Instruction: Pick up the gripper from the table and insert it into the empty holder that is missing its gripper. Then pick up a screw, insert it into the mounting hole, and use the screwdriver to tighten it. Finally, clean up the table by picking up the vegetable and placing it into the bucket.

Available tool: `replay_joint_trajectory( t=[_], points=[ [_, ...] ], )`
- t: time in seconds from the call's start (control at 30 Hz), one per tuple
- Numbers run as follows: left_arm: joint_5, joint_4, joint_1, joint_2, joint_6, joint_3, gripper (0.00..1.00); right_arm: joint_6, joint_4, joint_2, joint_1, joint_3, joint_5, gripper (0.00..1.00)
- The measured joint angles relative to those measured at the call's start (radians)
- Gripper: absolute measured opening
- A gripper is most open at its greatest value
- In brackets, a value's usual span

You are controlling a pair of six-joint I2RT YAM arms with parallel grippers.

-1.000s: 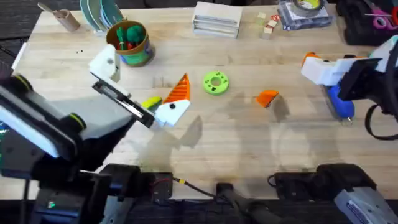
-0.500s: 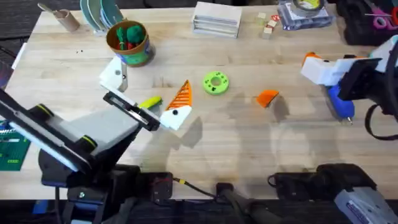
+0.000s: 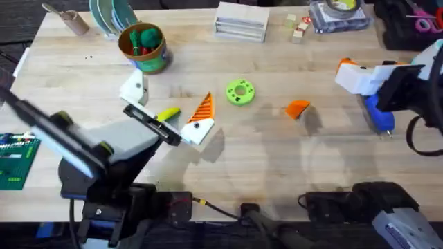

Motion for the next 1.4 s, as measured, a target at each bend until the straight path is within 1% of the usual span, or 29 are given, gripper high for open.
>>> replay_joint_trajectory(
  t=[0.1,0.17,0.27,0.37,0.4,0.53,1.4],
  points=[
    [-0.001,-0.085,0.000,0.000,-0.081,0.000,0.993,0.000,0.000,0.000,0.000,0.000,0.000,0.991],
    [-0.001,-0.131,0.000,0.000,-0.119,0.000,0.993,0.000,0.000,0.000,0.000,0.000,0.000,0.992],
    [0.000,-0.177,0.000,0.000,-0.152,0.000,0.993,0.000,0.000,0.000,0.000,0.000,0.000,0.992],
    [0.005,-0.211,0.000,0.000,-0.170,0.000,0.993,0.000,0.000,0.000,0.000,0.000,0.000,0.991],
    [0.018,-0.218,0.000,0.001,-0.177,0.000,0.993,0.000,0.000,0.000,0.000,0.000,0.000,0.991],
    [0.030,-0.218,0.000,0.001,-0.184,0.000,0.993,0.000,0.000,0.000,0.000,0.000,0.000,0.991],
    [0.031,-0.219,0.000,0.001,-0.191,0.000,0.993,0.000,0.000,0.000,0.000,0.000,0.000,0.992]
  ],
)
